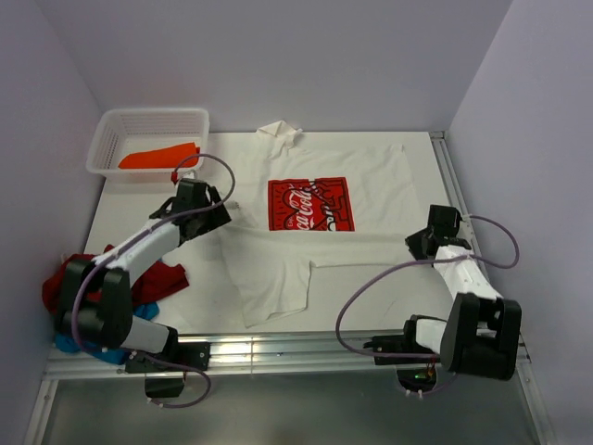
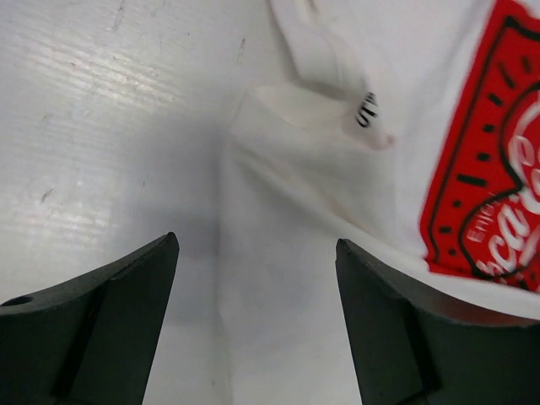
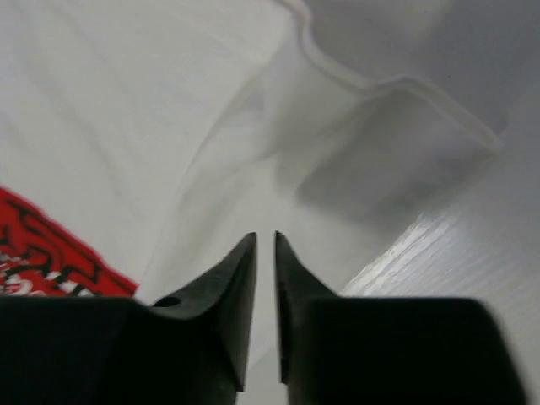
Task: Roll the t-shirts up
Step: Flatten the tshirt
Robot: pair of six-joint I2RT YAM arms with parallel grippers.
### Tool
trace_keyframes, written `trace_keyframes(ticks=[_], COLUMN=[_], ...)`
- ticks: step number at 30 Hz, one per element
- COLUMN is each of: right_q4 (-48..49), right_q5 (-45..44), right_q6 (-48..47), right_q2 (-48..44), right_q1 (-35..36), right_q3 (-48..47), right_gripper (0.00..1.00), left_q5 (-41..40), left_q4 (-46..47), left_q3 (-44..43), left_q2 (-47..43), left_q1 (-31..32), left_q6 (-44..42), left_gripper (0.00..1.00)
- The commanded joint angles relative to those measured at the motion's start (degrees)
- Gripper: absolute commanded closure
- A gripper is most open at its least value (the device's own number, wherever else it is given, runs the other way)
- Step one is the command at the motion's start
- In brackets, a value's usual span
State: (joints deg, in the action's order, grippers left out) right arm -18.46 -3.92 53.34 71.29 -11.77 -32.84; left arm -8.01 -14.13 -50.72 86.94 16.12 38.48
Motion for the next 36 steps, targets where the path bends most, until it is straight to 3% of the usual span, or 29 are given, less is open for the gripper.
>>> trace_keyframes(ticks=[1,2,3,7,11,18,26,36], right_q4=[0.27,-0.43,-1.66,-5.70,-6.50,-1.77,4.12,7.11], right_q5=[1.20,1.20,1.11,-1.08,-1.70,-2.67,2.60,-0.21], right_q6=[-4.03,-4.64,-5.00,-4.30,-4.03,-4.21,-4.91,-1.14], right_q2=[-7.73,-10.18,-11.25,-14.76,-15.21,-14.69,-8.10,-2.91], right_q1=[-0.18,-0.18,-0.18,-0.36,-0.88,-3.96,-13.45,-14.77], right_q3=[1.02,1.11,1.11,1.20,3.21,6.82,8.14,8.05], right_gripper=[0.72,0.59,0.55,0.54,0.37,0.37,0.37,0.48], left_q5=[1.33,1.42,1.85,4.39,7.57,11.26,8.28,9.94], left_q4=[-2.29,-3.18,-3.88,-7.48,-8.28,-6.45,-4.07,-1.70], left_q3=[3.33,3.95,4.48,7.29,11.51,18.28,22.24,24.52], left_q2=[-11.50,-15.96,-18.01,-27.15,-35.85,-41.49,-43.87,-42.46], left_q1=[0.58,0.75,1.02,2.07,2.69,4.97,5.33,5.41], left_q6=[-0.42,-0.34,0.01,2.30,5.37,9.77,11.53,10.39], left_gripper=[0.19,0.18,0.18,0.18,0.20,0.21,0.18,0.18])
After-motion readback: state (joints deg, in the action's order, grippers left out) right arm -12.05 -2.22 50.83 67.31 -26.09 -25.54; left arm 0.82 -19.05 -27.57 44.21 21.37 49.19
